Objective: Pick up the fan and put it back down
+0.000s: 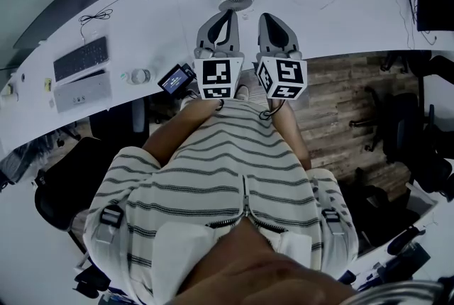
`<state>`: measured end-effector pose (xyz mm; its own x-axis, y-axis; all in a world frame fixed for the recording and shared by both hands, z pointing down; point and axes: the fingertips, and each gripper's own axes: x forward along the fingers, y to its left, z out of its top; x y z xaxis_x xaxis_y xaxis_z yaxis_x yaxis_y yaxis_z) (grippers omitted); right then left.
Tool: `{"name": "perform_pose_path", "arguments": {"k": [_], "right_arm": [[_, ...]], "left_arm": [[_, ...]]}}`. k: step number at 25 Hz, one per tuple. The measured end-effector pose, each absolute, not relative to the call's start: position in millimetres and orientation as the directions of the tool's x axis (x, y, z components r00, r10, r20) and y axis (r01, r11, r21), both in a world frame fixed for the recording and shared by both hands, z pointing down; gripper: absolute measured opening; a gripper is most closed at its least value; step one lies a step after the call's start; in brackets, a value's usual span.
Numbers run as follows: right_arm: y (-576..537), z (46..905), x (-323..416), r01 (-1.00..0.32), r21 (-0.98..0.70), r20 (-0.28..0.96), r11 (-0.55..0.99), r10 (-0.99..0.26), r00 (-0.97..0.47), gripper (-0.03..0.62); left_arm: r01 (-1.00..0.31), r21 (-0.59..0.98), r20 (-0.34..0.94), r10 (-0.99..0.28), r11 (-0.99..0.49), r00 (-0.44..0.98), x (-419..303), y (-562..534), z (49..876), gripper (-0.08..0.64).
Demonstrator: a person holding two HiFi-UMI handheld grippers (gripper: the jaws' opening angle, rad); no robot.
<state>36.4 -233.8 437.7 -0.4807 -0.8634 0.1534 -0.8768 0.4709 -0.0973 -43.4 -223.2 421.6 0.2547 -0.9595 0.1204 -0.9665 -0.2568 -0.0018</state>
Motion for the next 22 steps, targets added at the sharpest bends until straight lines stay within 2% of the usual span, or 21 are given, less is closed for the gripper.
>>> {"name": "perform_pose_path", "arguments": {"k": [22], "right_arm": [[-219.8, 431.1, 33.6, -0.867, -0.088, 0.131, 0.491, -0.857, -0.498, 0.011]], "left_arm": [[-0.965, -0.005, 0.121, -0.958, -0.262, 0.26, -38.3, -213.3, 421.2, 0.008]]}}
